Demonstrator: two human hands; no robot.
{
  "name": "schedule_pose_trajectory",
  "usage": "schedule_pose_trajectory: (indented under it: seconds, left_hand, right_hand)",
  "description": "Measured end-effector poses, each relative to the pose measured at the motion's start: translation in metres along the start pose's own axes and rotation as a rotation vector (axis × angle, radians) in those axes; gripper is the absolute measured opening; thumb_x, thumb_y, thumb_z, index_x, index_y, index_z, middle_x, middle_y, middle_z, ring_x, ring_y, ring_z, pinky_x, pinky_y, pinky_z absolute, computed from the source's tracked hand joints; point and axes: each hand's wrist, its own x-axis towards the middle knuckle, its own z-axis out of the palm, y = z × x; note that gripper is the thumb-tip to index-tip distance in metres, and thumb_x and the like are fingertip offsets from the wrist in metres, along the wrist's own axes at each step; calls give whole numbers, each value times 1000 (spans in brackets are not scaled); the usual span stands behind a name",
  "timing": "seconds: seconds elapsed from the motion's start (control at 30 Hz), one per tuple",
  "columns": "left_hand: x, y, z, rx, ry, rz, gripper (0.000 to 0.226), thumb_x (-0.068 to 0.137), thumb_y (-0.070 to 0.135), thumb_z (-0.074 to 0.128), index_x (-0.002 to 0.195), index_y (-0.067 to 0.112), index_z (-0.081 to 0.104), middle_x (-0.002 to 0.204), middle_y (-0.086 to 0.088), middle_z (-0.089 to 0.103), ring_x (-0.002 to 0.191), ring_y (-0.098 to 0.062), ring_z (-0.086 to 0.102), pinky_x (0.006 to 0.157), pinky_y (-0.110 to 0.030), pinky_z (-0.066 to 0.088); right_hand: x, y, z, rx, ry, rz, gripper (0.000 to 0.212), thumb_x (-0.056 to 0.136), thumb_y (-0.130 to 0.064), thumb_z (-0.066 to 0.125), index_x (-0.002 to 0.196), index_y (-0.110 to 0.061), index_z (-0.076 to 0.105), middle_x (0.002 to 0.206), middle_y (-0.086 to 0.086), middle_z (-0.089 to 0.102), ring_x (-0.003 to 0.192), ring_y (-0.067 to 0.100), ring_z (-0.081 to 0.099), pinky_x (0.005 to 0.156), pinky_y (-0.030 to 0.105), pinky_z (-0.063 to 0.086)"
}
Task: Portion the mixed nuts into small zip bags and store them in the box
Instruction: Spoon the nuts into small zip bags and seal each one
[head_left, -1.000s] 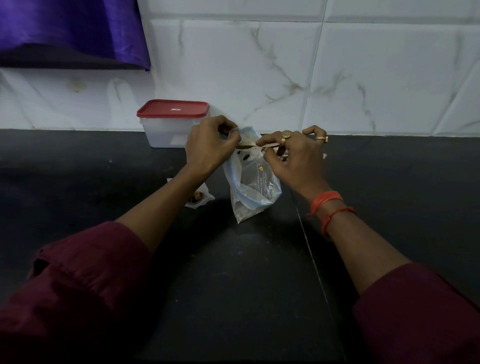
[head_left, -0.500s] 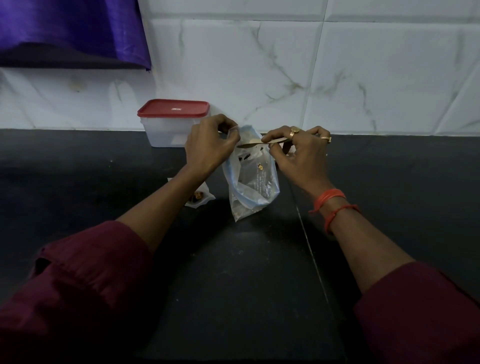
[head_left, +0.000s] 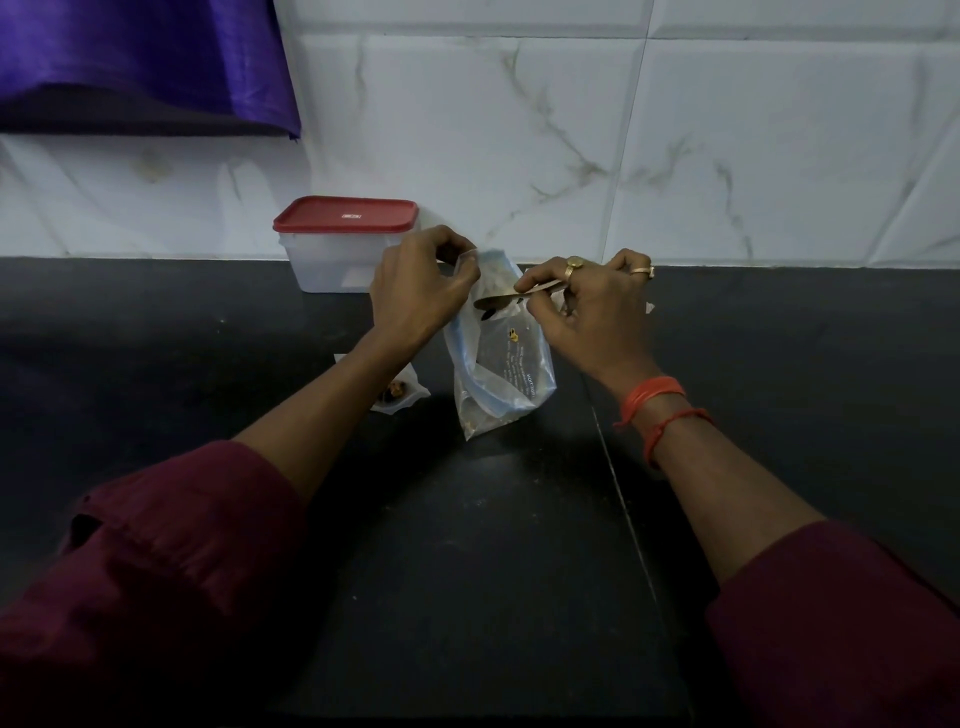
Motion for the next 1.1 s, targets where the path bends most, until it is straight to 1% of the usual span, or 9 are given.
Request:
schedule_pose_trajectory:
  seconds: [0.13, 0.23, 0.3, 0.4, 0.47, 0.6, 0.77, 0.97, 1.1]
  left_hand:
    - [-1, -1, 1, -6, 10, -3, 22, 94, 30, 64, 110, 16, 71, 105, 3, 72, 92, -6, 66, 78, -23, 54]
    - [0, -1, 1, -7, 10, -4, 22, 93, 32, 65, 108, 18, 72, 103, 5, 72, 90, -5, 66, 77, -24, 55]
    - [1, -2, 0, -13, 6, 2, 21, 93, 33, 65, 106, 19, 72, 101, 6, 72, 90, -4, 66, 78, -27, 57]
    - [3, -3, -1, -24, -8, 4, 21, 92, 34, 65, 106, 20, 72, 101, 7, 72, 91, -4, 67, 79, -32, 59]
    - [3, -4, -1, -27, -21, 6, 20, 92, 34, 64, 106, 21, 72, 102, 7, 72, 91, -4, 67, 80, -35, 59]
    - [3, -5, 0, -3, -27, 7, 20, 92, 34, 64, 108, 23, 72, 102, 7, 72, 91, -4, 66, 79, -37, 60]
    - [2, -2, 1, 27, -14, -10, 20, 92, 33, 65, 108, 23, 73, 100, 7, 72, 87, -4, 65, 77, -33, 59]
    - [0, -2, -1, 45, 14, 3, 22, 93, 31, 64, 109, 19, 73, 101, 4, 73, 87, -5, 65, 74, -23, 53]
    - [1, -2, 0, 47, 25, 2, 22, 93, 29, 64, 110, 16, 72, 102, 2, 73, 89, -6, 66, 76, -21, 53]
  right_hand:
    - [3, -5, 1, 207, 14, 193, 25, 84, -38, 55, 85, -29, 78, 58, -19, 64, 64, 7, 66, 91, 45, 46]
    - [8, -7, -1, 371, 84, 398, 24, 83, -32, 58, 82, -22, 80, 59, -14, 68, 63, -1, 66, 76, 37, 57]
    - [9, -6, -2, 348, 112, 419, 27, 80, -38, 56, 79, -23, 78, 59, -14, 68, 63, 2, 66, 77, 39, 56]
    - [8, -4, -1, 265, 69, 298, 22, 80, -42, 56, 79, -32, 75, 64, -13, 70, 66, 12, 69, 84, 53, 53]
    - [6, -5, 0, 237, 2, 191, 16, 81, -39, 59, 83, -38, 75, 67, -14, 71, 62, 10, 66, 86, 55, 51]
    - [2, -3, 1, 188, -64, 51, 14, 82, -34, 60, 81, -38, 74, 64, -11, 69, 59, 6, 59, 94, 45, 36]
    - [5, -5, -9, 227, 104, 5, 19, 80, -29, 57, 74, -27, 74, 57, -28, 53, 63, -1, 52, 83, 32, 29]
    - [2, 1, -6, 48, 114, -69, 15, 81, -23, 61, 72, -23, 72, 58, -15, 65, 50, 4, 47, 88, 36, 33]
    - [-1, 2, 0, 6, 100, -124, 16, 80, -23, 61, 69, -21, 72, 53, -13, 63, 47, 4, 45, 90, 39, 36]
